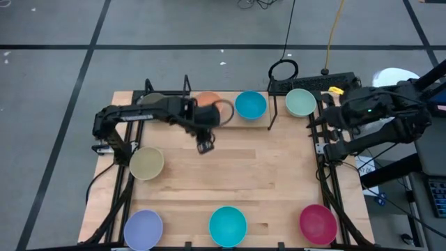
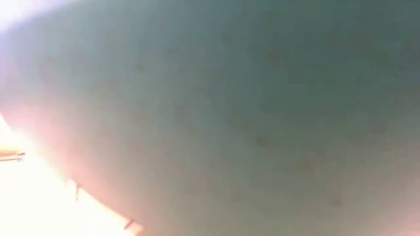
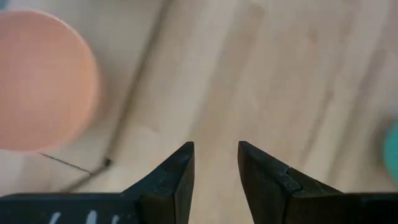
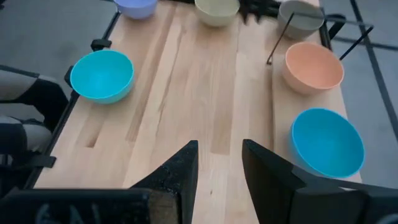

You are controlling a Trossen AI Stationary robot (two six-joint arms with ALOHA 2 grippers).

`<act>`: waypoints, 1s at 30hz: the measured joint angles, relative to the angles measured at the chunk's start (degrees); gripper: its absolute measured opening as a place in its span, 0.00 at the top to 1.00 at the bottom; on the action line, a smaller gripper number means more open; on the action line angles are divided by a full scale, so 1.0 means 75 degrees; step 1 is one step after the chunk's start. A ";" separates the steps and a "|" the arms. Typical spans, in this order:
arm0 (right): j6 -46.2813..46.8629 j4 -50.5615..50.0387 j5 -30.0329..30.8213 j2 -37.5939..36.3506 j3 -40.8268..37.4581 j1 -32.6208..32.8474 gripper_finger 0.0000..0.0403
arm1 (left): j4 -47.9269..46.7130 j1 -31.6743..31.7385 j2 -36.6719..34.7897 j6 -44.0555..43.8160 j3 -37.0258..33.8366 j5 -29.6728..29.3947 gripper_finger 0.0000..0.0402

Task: Place and stack bowls onto a shelf
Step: Stack the light blue bowl on top of the blue bowl on the shelf

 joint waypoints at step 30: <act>0.0126 0.1609 0.0036 0.3446 0.0003 0.2953 0.71 | -0.0367 -0.4850 -0.0047 -0.5201 0.0000 -0.2401 0.68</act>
